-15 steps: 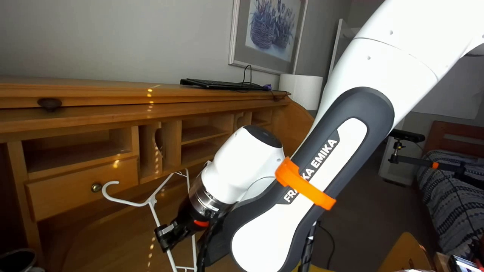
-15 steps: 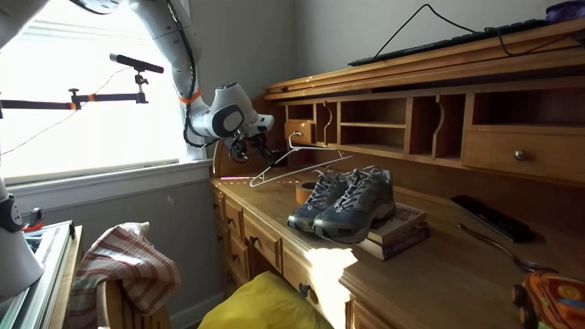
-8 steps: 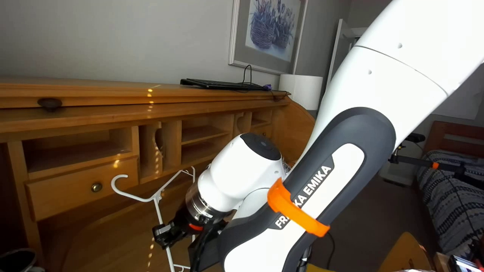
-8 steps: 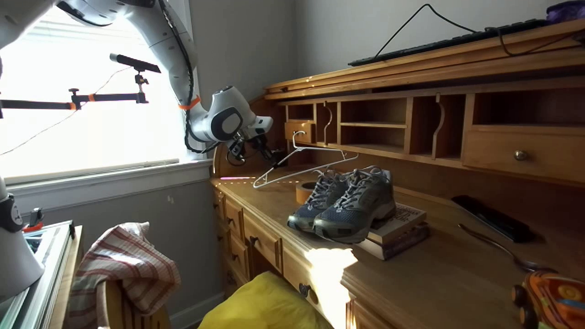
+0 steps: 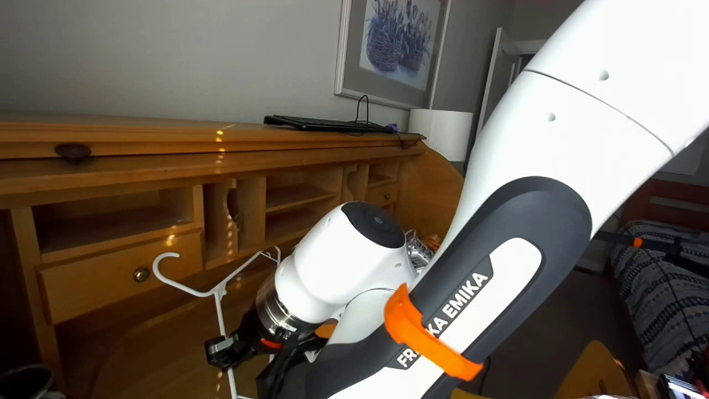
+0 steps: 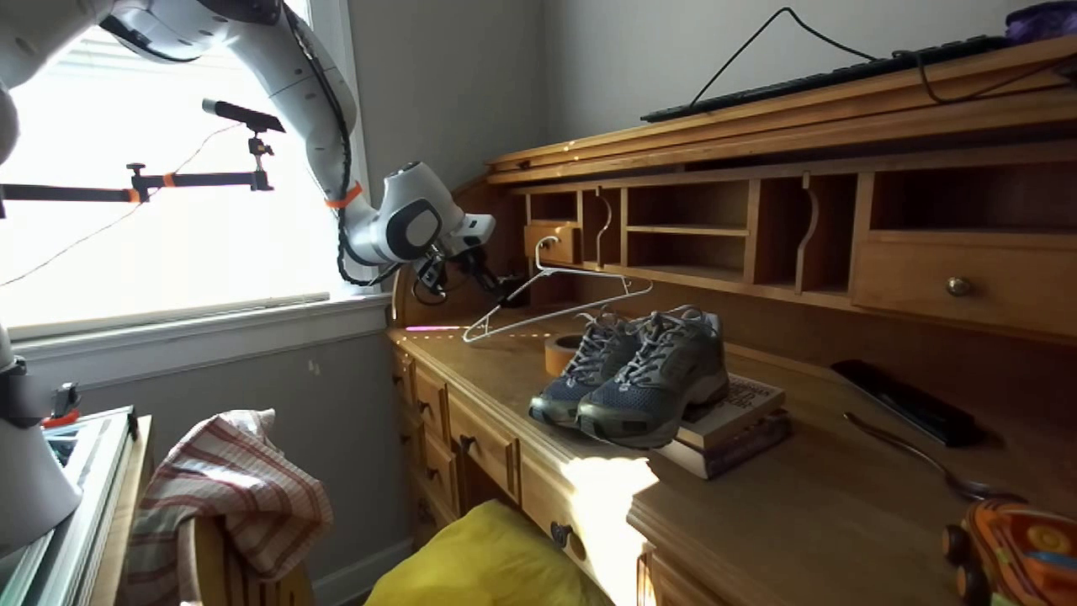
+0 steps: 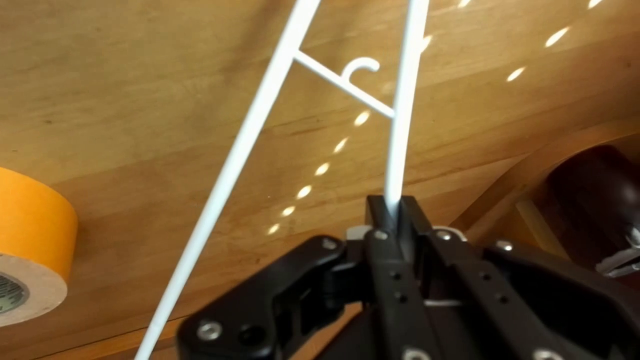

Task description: Hang the coat hanger on the left drawer

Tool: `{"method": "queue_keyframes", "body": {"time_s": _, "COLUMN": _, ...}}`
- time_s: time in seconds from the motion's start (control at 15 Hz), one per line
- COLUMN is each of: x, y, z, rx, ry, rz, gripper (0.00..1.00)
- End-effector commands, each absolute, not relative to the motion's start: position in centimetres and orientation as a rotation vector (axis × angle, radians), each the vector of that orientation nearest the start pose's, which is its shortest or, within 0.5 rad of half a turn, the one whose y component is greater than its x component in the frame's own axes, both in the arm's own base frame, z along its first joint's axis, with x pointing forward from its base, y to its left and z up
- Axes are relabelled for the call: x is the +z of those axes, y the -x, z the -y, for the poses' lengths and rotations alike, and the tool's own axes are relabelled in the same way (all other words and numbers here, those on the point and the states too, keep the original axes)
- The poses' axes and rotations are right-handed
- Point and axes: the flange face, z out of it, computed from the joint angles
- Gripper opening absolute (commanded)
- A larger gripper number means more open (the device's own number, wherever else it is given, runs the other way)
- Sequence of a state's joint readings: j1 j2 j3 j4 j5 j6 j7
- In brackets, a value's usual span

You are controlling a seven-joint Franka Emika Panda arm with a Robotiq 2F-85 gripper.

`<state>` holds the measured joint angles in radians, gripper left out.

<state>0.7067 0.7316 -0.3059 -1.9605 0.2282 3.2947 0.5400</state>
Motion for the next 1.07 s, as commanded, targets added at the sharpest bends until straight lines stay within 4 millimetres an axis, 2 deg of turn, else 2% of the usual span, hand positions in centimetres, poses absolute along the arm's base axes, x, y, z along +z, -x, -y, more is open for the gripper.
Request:
{"method": "queue_keyframes", "body": {"time_s": 0.0, "x": 19.0, "y": -60.6, "z": -26.1, "rx": -0.997, "ry": 2.771, "rz": -0.318, "gripper": 0.02}}
{"method": "queue_keyframes", "body": {"time_s": 0.47, "x": 18.9, "y": -61.8, "z": -27.9, "rx": -0.996, "ry": 2.742, "rz": -0.306, "gripper": 0.02}}
{"method": "queue_keyframes", "body": {"time_s": 1.0, "x": 17.6, "y": -63.3, "z": -29.4, "rx": -0.968, "ry": 2.709, "rz": -0.336, "gripper": 0.02}}
